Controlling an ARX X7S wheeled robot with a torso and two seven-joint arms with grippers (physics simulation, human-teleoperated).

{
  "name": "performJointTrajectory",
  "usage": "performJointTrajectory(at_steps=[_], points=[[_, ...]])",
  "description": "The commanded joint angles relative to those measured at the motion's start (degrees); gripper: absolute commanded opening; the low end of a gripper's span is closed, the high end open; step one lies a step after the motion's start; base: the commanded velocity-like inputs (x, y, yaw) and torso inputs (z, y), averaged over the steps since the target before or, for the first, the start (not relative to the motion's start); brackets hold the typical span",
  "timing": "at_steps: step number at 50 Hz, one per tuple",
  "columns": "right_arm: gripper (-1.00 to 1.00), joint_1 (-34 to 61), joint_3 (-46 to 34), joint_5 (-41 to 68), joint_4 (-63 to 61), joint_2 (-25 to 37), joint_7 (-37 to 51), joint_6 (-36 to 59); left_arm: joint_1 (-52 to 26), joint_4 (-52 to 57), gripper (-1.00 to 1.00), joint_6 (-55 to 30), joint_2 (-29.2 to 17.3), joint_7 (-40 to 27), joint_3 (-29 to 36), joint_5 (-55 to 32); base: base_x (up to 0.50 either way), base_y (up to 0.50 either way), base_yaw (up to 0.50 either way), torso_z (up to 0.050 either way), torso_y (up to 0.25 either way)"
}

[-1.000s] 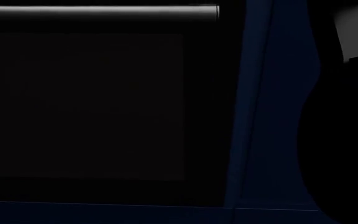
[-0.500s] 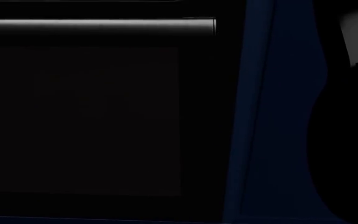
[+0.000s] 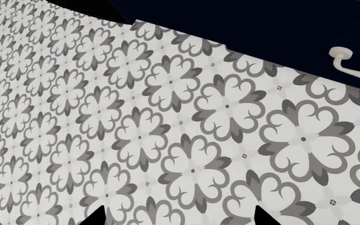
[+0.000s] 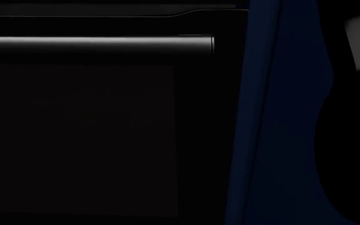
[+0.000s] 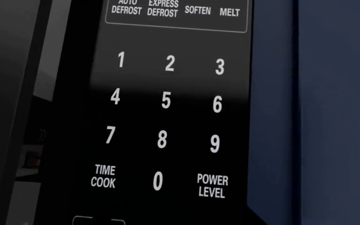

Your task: Press the stop button on the microwave

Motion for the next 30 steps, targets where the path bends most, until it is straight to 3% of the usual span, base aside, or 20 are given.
performJointTrajectory(at_steps=[1, 7, 30], points=[[1.00, -0.3, 0.2, -0.7, -0.8, 0.2, 0.3, 0.5, 0.1, -0.1, 1.00, 0.0, 0.0, 0.0, -0.1, 0.0, 0.00, 0.00, 0.00, 0.050, 0.045], [1.00, -0.4, 0.4, -1.0, -1.0, 0.2, 0.3, 0.6, 0.1, -0.1, 1.00, 0.0, 0.0, 0.0, -0.1, 0.0, 0.00, 0.00, 0.00, 0.047, 0.035], [1.00, -1.7, 3.7, 5.0, -18.8, 7.2, 13.6, 14.1, 0.1, -0.1, 1.00, 0.0, 0.0, 0.0, -0.1, 0.0, 0.00, 0.00, 0.00, 0.000, 0.000]])
